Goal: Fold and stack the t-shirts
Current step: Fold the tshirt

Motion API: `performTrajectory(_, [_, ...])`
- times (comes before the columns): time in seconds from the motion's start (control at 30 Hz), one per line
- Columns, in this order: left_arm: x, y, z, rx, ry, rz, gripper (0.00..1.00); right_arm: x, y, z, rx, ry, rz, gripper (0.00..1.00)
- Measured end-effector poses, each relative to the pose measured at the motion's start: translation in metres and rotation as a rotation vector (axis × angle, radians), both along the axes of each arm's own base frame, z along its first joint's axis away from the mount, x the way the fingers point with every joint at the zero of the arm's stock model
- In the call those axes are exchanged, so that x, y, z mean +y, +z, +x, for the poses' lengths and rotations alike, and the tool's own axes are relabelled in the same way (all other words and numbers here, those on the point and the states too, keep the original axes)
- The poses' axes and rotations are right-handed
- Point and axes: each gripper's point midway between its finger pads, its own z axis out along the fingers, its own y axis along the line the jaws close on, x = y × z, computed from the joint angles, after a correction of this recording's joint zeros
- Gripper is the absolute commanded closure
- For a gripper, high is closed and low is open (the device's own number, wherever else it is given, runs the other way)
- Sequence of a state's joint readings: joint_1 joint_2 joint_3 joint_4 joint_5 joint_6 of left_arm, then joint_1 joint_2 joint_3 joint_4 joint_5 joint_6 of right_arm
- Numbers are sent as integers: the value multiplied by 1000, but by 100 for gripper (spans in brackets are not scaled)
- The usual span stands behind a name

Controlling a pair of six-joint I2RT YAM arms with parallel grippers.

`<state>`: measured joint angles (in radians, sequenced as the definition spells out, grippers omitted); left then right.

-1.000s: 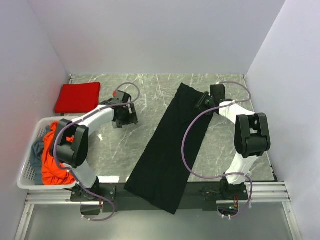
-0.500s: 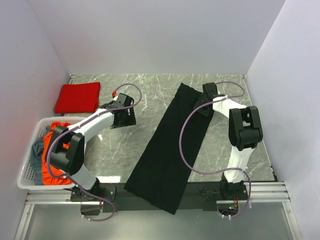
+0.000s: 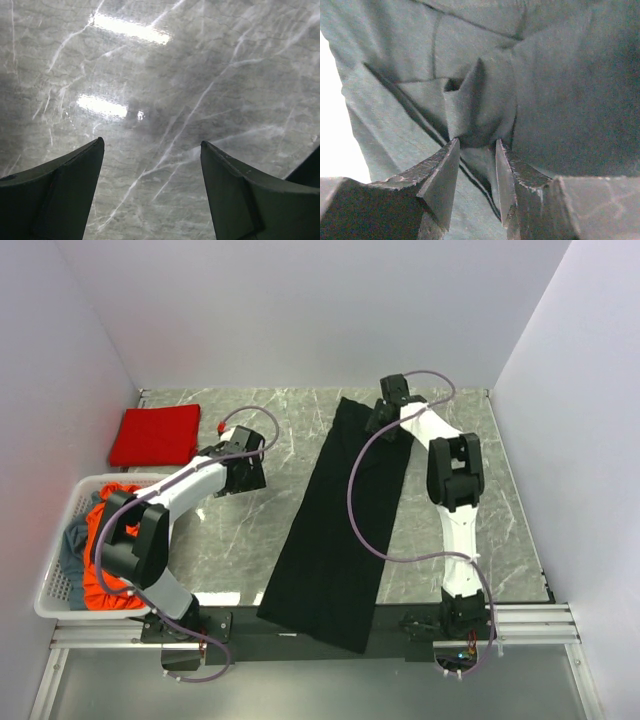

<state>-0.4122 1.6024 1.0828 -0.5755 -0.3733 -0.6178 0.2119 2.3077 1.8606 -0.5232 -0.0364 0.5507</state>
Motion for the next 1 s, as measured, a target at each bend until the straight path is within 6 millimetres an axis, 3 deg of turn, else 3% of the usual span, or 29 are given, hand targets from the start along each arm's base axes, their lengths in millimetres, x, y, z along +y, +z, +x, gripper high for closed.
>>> performTrajectory(0.23, [12, -7, 1, 27, 37, -1, 17, 32, 6, 44, -71, 93, 65, 58])
performTrajectory(0.47, [11, -8, 1, 39, 37, -36, 17, 63, 8, 40, -92, 217, 117, 58])
performTrajectory(0.57, [10, -9, 1, 42, 34, -49, 17, 73, 10, 29, -113, 249, 100, 57])
performTrajectory(0.67, [9, -9, 1, 44, 33, -58, 17, 70, 24, 10, -115, 236, 62, 57])
performTrajectory(0.9, [6, -7, 3, 35, 27, -74, 17, 33, 102, -14, -228, 56, -14, 58])
performTrajectory(1.0, [5, -4, 3, 27, 22, -85, 17, 19, 96, -40, -204, -13, -14, 60])
